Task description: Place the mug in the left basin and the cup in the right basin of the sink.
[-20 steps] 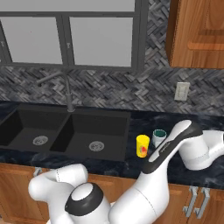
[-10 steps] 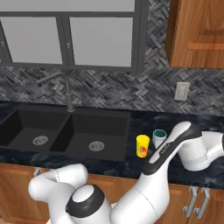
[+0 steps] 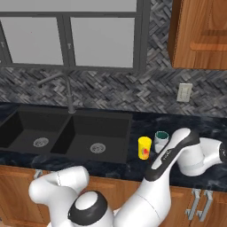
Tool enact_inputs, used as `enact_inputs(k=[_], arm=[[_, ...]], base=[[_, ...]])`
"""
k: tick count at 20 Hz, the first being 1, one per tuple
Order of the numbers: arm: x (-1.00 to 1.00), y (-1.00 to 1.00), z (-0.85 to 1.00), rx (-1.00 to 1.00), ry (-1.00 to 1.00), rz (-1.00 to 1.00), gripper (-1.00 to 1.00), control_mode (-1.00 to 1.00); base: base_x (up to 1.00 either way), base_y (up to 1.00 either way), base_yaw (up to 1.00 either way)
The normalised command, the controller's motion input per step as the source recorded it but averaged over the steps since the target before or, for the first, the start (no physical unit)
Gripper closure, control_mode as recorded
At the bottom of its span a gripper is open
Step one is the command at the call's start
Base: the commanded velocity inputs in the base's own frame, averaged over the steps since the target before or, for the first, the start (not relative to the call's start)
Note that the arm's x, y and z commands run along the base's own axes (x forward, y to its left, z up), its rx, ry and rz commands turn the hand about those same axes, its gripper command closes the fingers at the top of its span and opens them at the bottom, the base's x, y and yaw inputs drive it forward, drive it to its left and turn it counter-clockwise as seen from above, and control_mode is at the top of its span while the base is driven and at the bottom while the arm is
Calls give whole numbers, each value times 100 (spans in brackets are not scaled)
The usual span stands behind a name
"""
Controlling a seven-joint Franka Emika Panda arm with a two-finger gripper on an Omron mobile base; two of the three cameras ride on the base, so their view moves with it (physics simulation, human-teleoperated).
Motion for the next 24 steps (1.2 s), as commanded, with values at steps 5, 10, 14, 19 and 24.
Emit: enact_inputs(k=[5, 10, 14, 19, 24], arm=[[22, 0, -15, 2, 0, 0, -100, -100], [25, -7, -12, 3, 0, 0, -100, -100], [26, -17, -13, 2, 0, 0, -100, -100], [20, -24, -13, 0, 1, 0, -100, -100], [5, -23, -20, 0, 1, 0, -100, -100]], base=[[0, 0, 0], [0, 0, 0], [0, 0, 0], [0, 0, 0], [0, 0, 0]])
